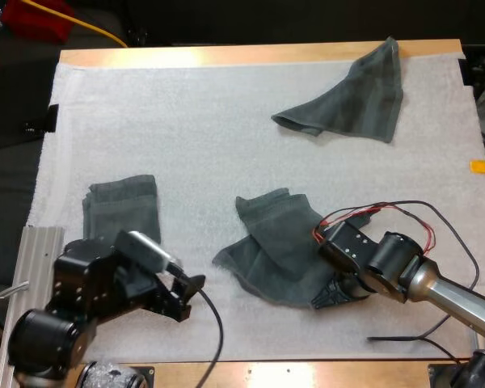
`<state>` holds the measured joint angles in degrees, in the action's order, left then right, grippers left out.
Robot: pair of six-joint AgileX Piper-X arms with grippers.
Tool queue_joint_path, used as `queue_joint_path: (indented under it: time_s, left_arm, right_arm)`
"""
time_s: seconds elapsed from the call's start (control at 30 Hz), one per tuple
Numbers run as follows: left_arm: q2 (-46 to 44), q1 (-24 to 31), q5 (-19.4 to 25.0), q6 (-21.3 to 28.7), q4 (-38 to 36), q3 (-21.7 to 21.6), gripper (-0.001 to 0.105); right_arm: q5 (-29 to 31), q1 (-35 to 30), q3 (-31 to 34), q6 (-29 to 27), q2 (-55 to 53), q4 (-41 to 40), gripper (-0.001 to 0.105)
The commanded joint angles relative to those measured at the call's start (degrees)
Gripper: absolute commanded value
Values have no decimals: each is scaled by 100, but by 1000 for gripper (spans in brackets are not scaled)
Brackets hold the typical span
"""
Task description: Pick towel from pile, fold and stack
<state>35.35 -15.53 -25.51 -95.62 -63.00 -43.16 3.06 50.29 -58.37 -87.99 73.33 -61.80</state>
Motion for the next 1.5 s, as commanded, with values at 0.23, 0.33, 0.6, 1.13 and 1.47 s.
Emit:
queue_joint_path:
  time_s: [0.23,0.33,0.6,1.13,1.47]
  left_arm:
    - [552,-949,1813,2068,-324,-1,69]
    - [722,-1270,2090,2577,-266,-1,69]
    - [1168,-1834,2447,3700,-89,-1,69]
    - [2401,-1963,2466,4470,883,-1,69]
    - [2964,-1963,2449,4453,1301,-1,69]
  right_arm:
    - [-36,-3,3,-1,-34,-30,1]
    - [-36,-3,3,-1,-34,-30,1]
    - [-36,-3,3,-1,-34,-18,1]
    - [-36,-3,3,-1,-34,-20,1]
    - [-36,-3,3,92,-34,67,1]
